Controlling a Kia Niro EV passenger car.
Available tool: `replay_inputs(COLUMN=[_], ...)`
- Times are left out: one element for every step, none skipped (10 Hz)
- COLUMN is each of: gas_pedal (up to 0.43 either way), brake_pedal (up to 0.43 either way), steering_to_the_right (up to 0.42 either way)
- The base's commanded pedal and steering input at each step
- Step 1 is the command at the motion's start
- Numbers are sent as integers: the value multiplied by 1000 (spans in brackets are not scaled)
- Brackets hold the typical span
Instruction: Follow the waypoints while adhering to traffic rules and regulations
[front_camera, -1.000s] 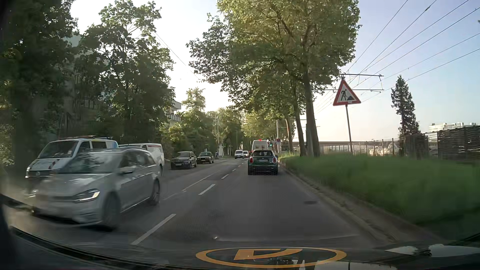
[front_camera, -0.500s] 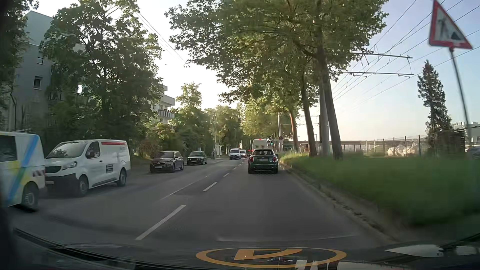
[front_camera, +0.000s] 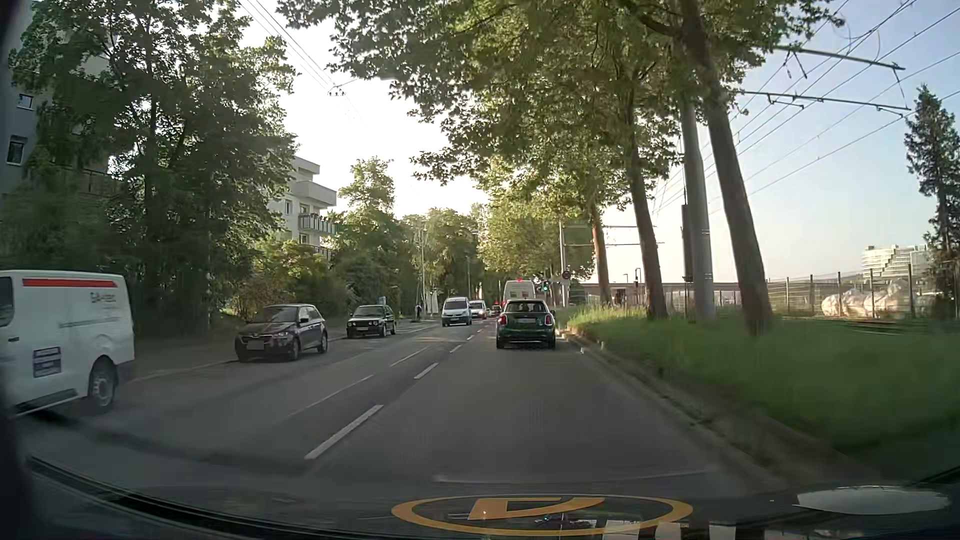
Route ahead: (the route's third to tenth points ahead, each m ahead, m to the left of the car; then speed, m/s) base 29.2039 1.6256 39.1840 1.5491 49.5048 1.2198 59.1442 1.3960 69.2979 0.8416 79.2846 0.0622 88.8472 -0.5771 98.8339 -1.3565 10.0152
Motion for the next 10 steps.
replay_inputs(gas_pedal=[110, 130, 130, 150, 150, 150, 157, 157, 169, 189], brake_pedal=[0, 0, 0, 0, 0, 0, 0, 0, 0, 0], steering_to_the_right=[-1, -1, -1, -1, -1, -1, -1, -1, -2, -2])
